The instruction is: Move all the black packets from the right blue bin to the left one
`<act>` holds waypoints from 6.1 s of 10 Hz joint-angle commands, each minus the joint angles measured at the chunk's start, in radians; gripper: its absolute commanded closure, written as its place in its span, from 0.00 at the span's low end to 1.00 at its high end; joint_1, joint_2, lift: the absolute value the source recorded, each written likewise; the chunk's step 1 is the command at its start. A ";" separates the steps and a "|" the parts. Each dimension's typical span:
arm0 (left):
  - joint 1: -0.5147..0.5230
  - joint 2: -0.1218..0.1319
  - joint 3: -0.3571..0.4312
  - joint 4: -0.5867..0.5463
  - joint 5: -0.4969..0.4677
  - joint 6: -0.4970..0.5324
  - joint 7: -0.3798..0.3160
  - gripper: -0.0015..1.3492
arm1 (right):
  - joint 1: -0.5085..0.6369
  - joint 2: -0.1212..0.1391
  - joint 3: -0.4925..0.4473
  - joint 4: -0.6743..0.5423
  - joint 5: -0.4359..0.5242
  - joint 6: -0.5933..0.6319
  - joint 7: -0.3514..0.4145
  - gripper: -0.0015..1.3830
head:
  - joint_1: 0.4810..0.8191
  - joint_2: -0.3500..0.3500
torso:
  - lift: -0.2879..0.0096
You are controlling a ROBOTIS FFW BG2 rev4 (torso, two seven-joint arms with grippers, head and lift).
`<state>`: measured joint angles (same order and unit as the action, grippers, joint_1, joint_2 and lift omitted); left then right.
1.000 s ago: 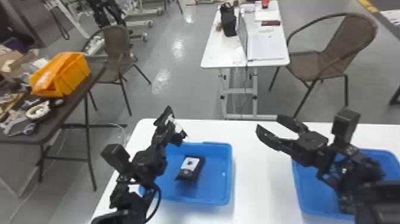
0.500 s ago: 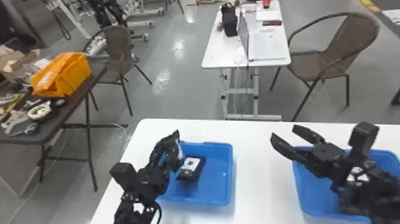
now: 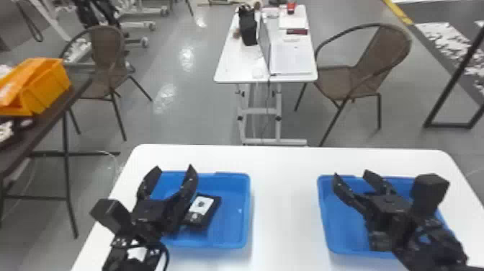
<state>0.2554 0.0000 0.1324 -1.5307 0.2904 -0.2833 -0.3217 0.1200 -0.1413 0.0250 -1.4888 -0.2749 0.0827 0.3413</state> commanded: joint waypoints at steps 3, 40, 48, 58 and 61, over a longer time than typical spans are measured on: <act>0.022 -0.003 0.004 -0.042 0.038 -0.027 0.018 0.13 | 0.076 0.003 -0.043 0.055 -0.012 -0.041 -0.136 0.21 | 0.63 0.57 | 0.97; -0.084 0.018 -0.152 -0.135 0.424 0.314 -0.034 0.13 | -0.393 -0.041 0.395 0.176 -0.073 0.095 0.335 0.93 | 0.63 0.78 | 0.97; -0.111 0.006 -0.155 -0.135 0.391 0.400 -0.060 0.71 | -0.467 -0.035 0.533 0.240 -0.210 0.088 0.335 0.93 | 0.63 0.80 | 0.97; -0.094 -0.003 -0.146 -0.131 0.380 0.236 -0.053 0.90 | -0.484 -0.004 0.501 0.303 -0.219 0.023 0.326 0.71 | 0.63 0.83 | 0.97; -0.076 -0.003 -0.119 -0.131 0.369 0.193 -0.048 0.90 | -0.411 -0.001 0.404 0.265 -0.239 -0.011 0.328 0.07 | 0.63 0.83 | 0.97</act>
<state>0.1749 0.0000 0.0073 -1.6617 0.6608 -0.0822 -0.3701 -0.3060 -0.1429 0.4505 -1.2122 -0.5167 0.0700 0.6688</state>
